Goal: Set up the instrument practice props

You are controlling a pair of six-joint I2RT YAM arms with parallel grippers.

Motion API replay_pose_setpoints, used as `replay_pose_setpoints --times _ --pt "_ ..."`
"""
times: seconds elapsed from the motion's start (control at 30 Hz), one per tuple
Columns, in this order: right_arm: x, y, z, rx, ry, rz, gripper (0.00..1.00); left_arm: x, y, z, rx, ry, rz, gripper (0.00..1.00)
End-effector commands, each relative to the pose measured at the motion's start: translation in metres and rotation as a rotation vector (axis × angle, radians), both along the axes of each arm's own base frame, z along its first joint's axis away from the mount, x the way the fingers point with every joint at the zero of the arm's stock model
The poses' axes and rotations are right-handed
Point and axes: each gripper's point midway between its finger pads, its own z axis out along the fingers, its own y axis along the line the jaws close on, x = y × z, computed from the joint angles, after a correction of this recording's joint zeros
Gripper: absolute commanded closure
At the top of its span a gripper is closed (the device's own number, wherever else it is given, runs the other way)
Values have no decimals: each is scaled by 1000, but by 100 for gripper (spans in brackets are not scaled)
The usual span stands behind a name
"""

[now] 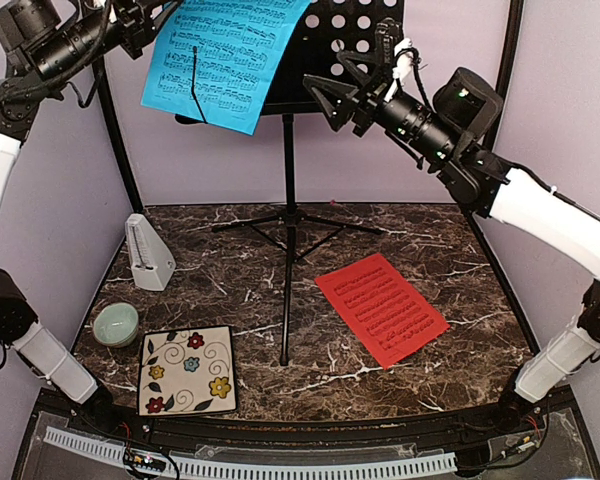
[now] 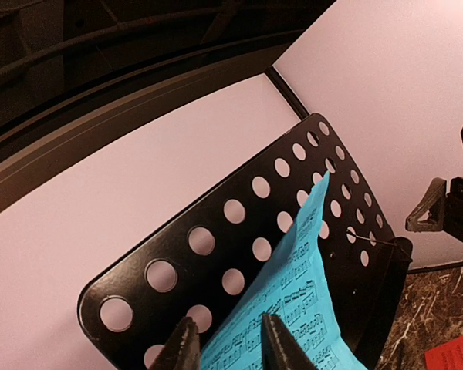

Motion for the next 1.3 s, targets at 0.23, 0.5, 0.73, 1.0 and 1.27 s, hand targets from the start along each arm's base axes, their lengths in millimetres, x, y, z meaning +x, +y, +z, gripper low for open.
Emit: replay_pose_setpoints --times 0.23,0.5,0.73,1.0,1.27 --pt "-9 -15 14 52 -29 -9 11 0 22 32 -160 -95 88 100" --pt "-9 -17 13 57 -29 -14 11 5 55 44 -311 -127 230 100" --pt "-10 -17 14 63 -31 -14 11 10 86 44 -456 -141 361 100" --pt "-10 -18 14 63 -29 -15 11 16 94 37 -491 -113 402 100" --pt "-10 -17 13 61 -28 -13 11 22 88 28 -489 -71 381 100"
